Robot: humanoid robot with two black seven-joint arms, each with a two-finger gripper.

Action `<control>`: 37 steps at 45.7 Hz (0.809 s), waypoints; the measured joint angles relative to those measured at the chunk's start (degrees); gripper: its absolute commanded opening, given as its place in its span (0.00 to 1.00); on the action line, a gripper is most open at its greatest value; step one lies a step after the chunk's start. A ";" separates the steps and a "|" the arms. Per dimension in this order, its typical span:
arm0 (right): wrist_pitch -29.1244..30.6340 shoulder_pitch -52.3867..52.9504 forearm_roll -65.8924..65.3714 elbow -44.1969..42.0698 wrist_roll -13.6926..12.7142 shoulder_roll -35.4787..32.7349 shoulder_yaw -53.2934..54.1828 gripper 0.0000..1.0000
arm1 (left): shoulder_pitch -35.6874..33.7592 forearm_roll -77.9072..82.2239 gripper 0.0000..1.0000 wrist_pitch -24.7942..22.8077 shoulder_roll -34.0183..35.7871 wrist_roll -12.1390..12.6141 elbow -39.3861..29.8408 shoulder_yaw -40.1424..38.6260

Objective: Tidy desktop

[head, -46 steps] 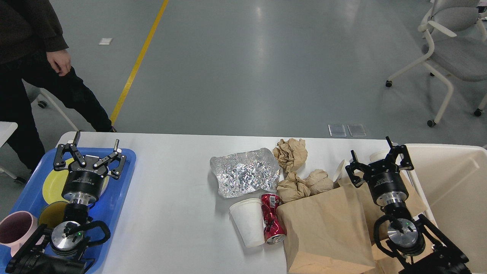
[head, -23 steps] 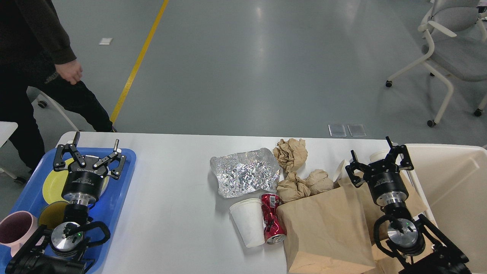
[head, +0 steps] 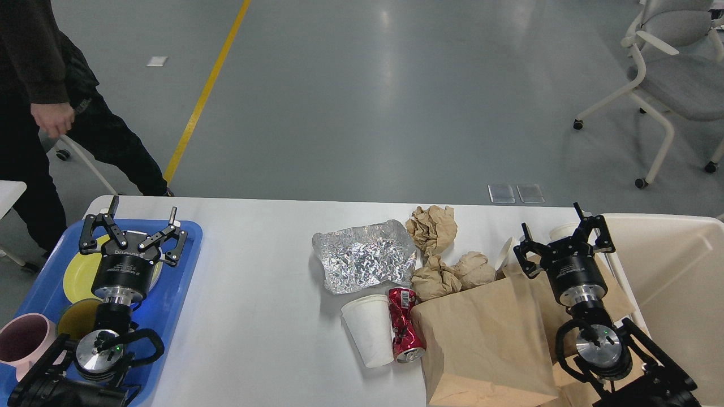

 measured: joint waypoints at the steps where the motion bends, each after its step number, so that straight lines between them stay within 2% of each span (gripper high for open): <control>1: 0.00 0.00 0.00 0.00 0.00 0.00 0.00 1.00 | 0.00 0.00 0.96 0.00 0.00 0.00 0.00 0.00; 21: -0.17 2.04 0.01 -1.66 -0.74 -0.12 -0.11 1.00 | 0.00 0.00 0.96 0.00 0.00 0.02 0.00 0.00; 37: 0.05 1.84 0.34 -4.26 -0.36 -3.21 0.03 1.00 | 0.08 0.00 0.96 -0.12 0.00 0.08 0.00 0.00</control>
